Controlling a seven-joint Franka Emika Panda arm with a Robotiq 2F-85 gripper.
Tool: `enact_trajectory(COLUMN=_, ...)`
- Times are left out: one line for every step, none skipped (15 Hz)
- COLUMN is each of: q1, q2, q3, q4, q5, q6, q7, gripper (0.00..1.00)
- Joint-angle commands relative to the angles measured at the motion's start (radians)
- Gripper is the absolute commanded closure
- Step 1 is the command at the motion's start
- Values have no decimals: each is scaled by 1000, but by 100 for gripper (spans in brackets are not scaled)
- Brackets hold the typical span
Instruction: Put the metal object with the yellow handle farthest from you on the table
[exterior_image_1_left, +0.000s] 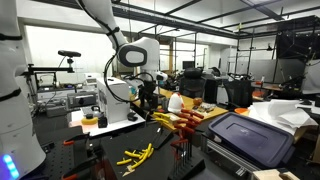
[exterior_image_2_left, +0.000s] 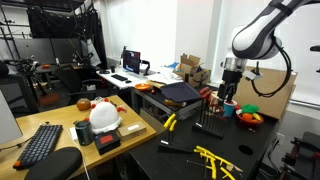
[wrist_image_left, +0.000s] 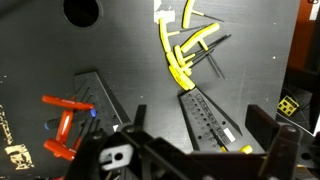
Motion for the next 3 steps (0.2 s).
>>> enact_trajectory(q1=11, q2=-1, q3=-11, q4=1, q5=1, q6=-2, q7=0, gripper=0)
enact_trajectory(q1=11, q2=0, q3=-11, q4=0, q5=1, q6=-2, q7=0, gripper=0)
enact_trajectory(q1=11, q2=-1, q3=-11, q4=-1, q5=1, q6=-2, q7=0, gripper=0)
